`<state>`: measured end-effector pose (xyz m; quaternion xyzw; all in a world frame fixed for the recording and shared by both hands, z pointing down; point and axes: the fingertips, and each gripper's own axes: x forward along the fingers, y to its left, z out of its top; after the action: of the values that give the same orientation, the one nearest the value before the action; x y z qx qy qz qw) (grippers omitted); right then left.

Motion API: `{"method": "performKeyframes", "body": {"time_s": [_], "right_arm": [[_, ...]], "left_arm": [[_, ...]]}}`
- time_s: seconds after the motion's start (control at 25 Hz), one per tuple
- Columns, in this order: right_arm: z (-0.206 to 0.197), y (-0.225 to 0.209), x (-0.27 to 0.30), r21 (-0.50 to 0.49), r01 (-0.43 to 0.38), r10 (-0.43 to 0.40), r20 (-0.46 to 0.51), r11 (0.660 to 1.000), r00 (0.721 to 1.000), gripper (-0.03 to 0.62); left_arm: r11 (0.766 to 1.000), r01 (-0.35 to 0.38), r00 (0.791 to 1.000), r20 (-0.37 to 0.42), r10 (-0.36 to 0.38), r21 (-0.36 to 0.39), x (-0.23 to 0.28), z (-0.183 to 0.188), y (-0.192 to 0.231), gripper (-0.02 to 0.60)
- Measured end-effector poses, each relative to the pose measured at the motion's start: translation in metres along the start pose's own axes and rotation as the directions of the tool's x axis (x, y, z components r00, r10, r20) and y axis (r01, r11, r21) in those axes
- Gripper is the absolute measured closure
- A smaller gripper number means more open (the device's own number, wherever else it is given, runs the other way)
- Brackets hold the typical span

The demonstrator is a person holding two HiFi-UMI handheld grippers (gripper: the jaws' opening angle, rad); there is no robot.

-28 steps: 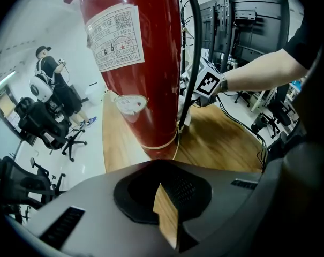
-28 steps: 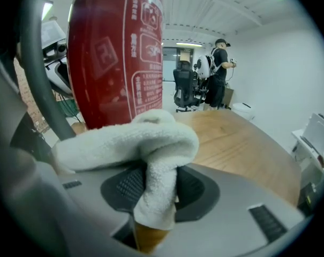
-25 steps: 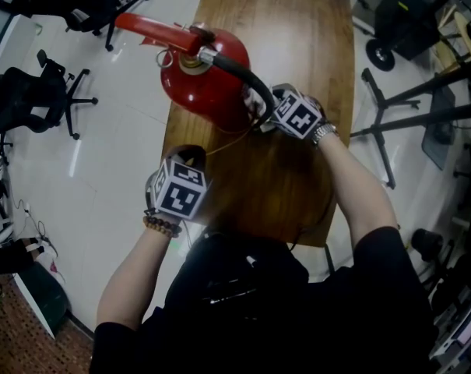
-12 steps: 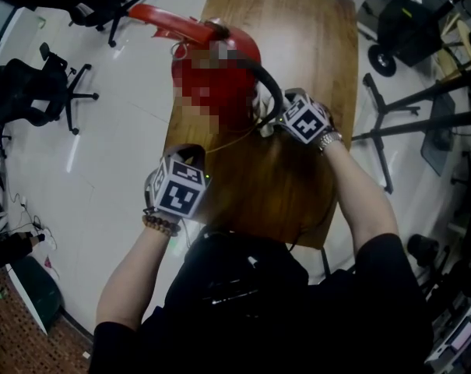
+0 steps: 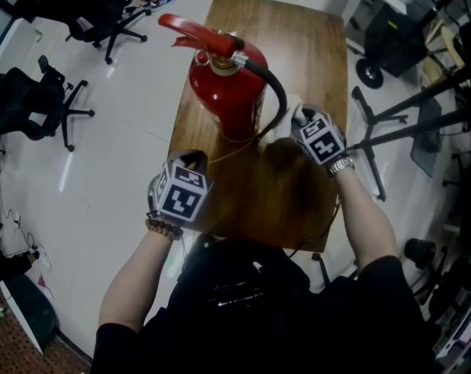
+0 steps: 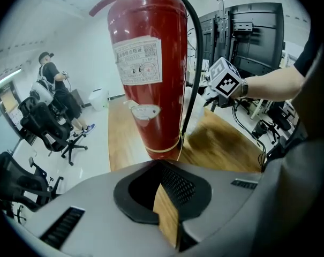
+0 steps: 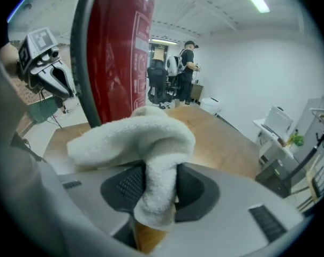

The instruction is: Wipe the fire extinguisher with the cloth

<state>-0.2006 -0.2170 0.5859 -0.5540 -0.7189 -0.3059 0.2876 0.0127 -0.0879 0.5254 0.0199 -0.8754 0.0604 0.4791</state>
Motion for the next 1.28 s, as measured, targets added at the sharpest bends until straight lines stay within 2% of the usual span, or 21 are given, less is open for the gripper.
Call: {"method": "performKeyframes", "body": {"time_s": [0.12, 0.28, 0.56, 0.68, 1.0, 1.16, 1.28], "right_arm": [[-0.003, 0.002, -0.03, 0.069, 0.057, -0.057, 0.001, 0.996, 0.998, 0.437], [-0.001, 0.02, -0.065, 0.148, 0.11, -0.114, 0.019, 0.983, 0.993, 0.437], [0.009, 0.094, -0.106, 0.227, 0.154, -0.16, 0.007, 0.962, 0.987, 0.436], [0.015, 0.133, -0.104, 0.239, 0.139, -0.147, 0.015, 0.961, 0.989, 0.436], [0.082, 0.214, -0.102, 0.166, 0.099, -0.116, 0.099, 0.981, 0.988, 0.436], [0.098, 0.238, -0.096, 0.151, 0.074, -0.091, 0.105, 0.986, 0.99, 0.436], [0.106, 0.245, -0.095, 0.136, 0.056, -0.07, 0.108, 0.989, 0.992, 0.436]], "left_arm": [[0.999, 0.031, 0.999, 0.038, -0.032, 0.017, -0.008, 0.004, 0.003, 0.581], [0.993, 0.116, 0.988, 0.104, -0.119, 0.032, -0.019, 0.006, 0.008, 0.581], [0.96, 0.251, 0.952, 0.147, -0.268, 0.123, -0.041, -0.012, 0.012, 0.581], [0.943, 0.296, 0.933, 0.166, -0.32, 0.154, -0.051, -0.024, 0.018, 0.581], [0.848, 0.437, 0.826, 0.239, -0.51, 0.298, -0.095, -0.034, 0.017, 0.581], [0.786, 0.531, 0.745, 0.266, -0.611, 0.317, -0.118, -0.03, 0.012, 0.548], [0.745, 0.589, 0.69, 0.285, -0.666, 0.314, -0.129, -0.019, 0.007, 0.459]]}}
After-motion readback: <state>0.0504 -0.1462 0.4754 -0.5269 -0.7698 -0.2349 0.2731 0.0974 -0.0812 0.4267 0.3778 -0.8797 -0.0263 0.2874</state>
